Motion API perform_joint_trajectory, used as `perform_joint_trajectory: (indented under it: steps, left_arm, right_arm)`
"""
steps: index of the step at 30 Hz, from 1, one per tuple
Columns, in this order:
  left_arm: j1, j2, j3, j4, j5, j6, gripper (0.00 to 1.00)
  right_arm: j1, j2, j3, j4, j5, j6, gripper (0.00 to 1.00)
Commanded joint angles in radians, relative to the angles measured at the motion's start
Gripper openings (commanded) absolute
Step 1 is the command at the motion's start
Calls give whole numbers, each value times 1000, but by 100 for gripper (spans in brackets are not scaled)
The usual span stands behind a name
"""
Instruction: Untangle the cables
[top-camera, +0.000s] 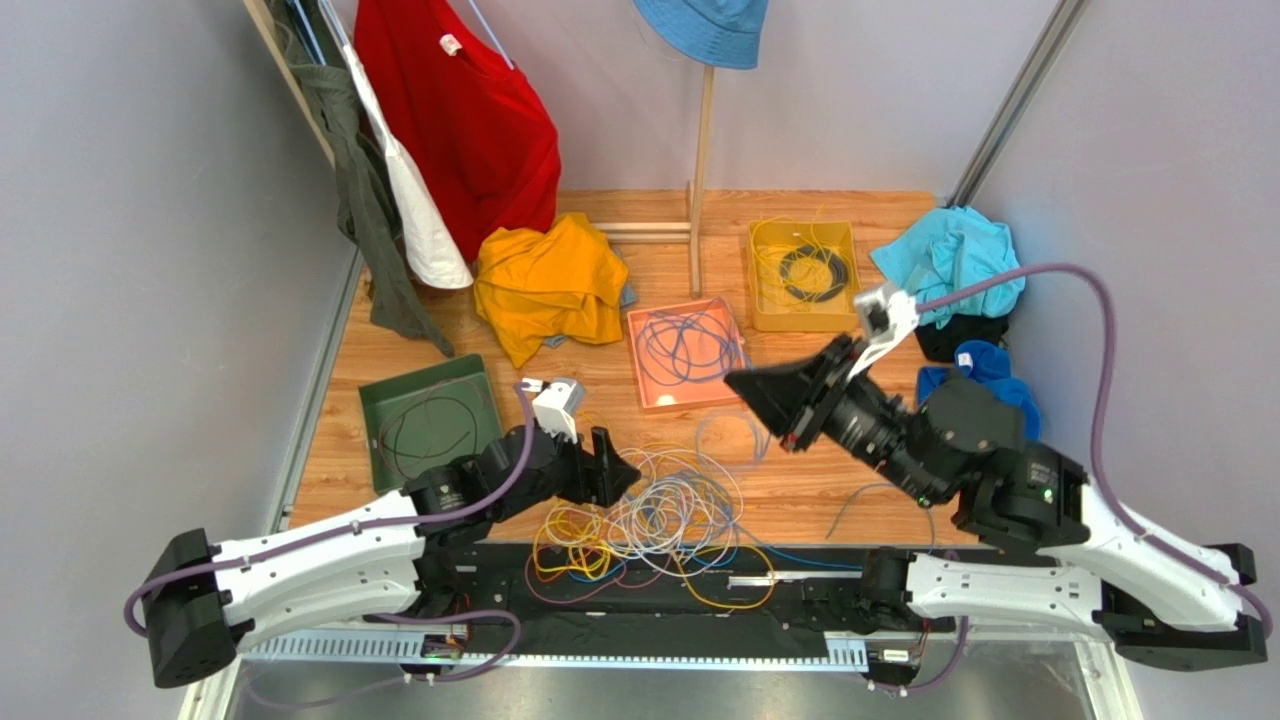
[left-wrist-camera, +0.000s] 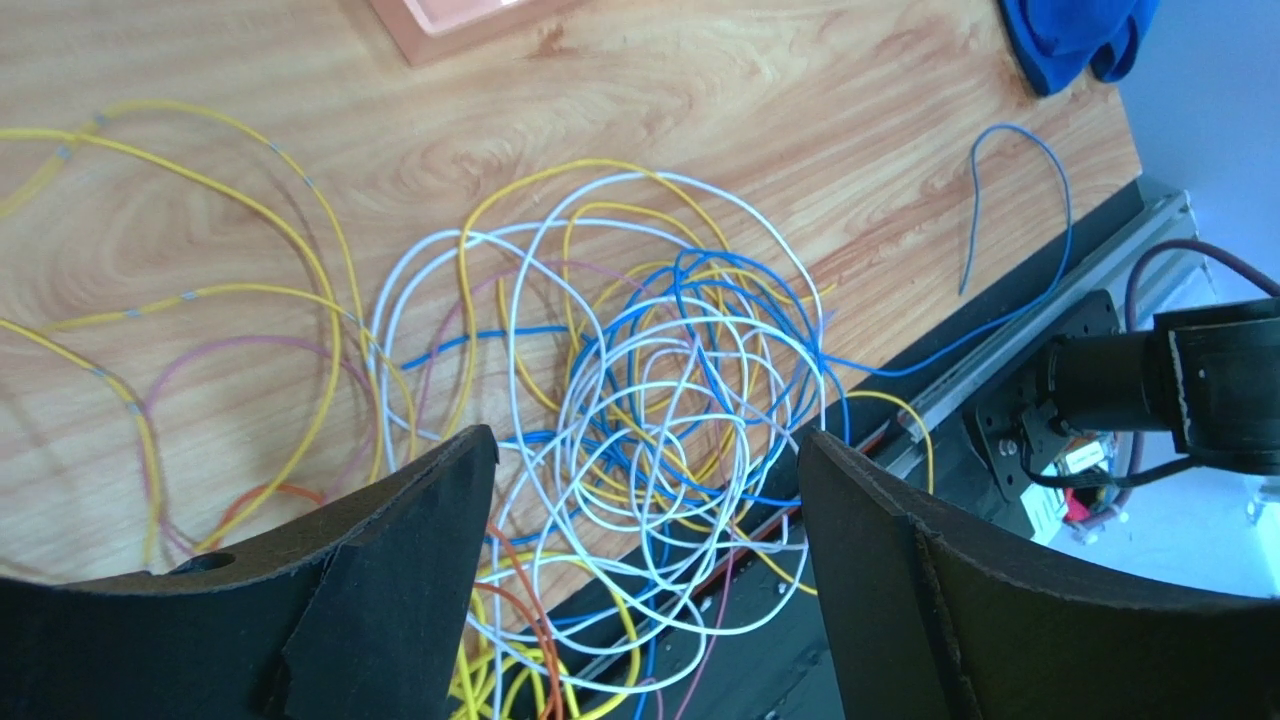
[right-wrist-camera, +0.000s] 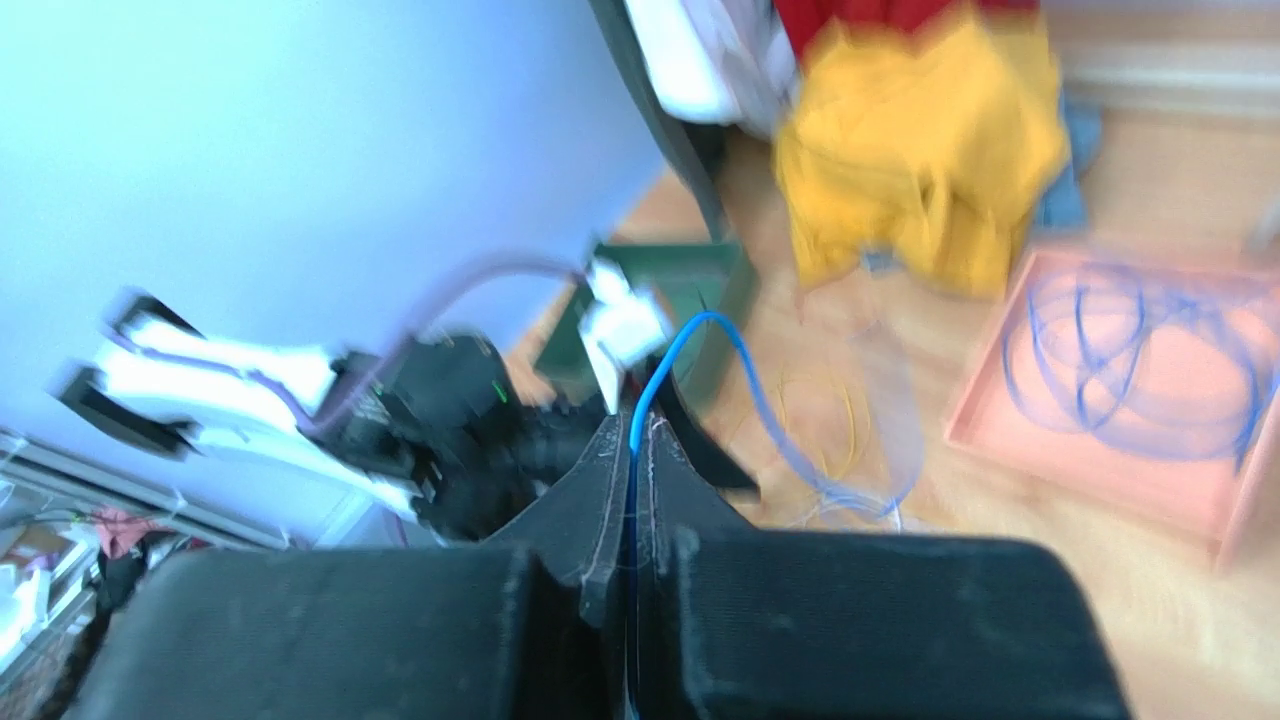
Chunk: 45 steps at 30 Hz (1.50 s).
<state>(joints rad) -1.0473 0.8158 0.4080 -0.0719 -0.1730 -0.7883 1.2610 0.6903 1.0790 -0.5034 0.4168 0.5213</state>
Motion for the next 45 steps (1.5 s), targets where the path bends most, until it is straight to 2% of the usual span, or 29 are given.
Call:
perform_joint_trajectory:
  steps: [1, 4, 6, 9, 11, 13, 14, 15, 18, 21, 23, 30, 37, 45]
  left_arm:
    - [1, -85, 94, -77, -66, 89, 84]
    - [1, -185, 72, 21, -11, 139, 85]
    - [1, -265, 16, 159, 24, 159, 87]
    - [1, -340, -41, 241, 43, 159, 88]
    - [1, -360, -48, 186, 21, 141, 88]
    - [1, -374, -44, 120, -14, 114, 87]
    - [1, -374, -44, 44, -28, 100, 86]
    - [1, -376, -44, 8, -42, 83, 86]
    - [3, -380, -58, -92, -72, 17, 84]
    - [1, -376, -64, -169, -86, -34, 83]
    - [1, -374, -67, -204, -91, -49, 83]
    - [1, -398, -98, -207, -80, -65, 83]
    - [1, -417, -101, -244, -91, -55, 83]
    - [1, -437, -118, -259, -95, -57, 83]
  right_arm:
    - [5, 153, 246, 40, 27, -213, 0]
    - [5, 250, 375, 43, 14, -245, 0]
    - [3, 300, 416, 40, 27, -251, 0]
    - [-5, 356, 436, 40, 65, -271, 0]
    - [-29, 379, 455, 32, 89, -276, 0]
    - [-109, 409, 460, 29, 77, -262, 0]
    - [-147, 420, 461, 16, 47, -248, 0]
    - [-257, 432, 460, 11, 5, -194, 0]
    - [-465, 488, 414, 20, -163, -83, 0]
    - [-547, 537, 331, 130, -237, -78, 0]
    - [-577, 589, 308, 205, -274, -86, 0]
    - [-686, 758, 334, 299, -317, -107, 0]
    - [-701, 874, 387, 324, -302, -136, 0]
    - [-703, 922, 323, 381, -286, -145, 0]
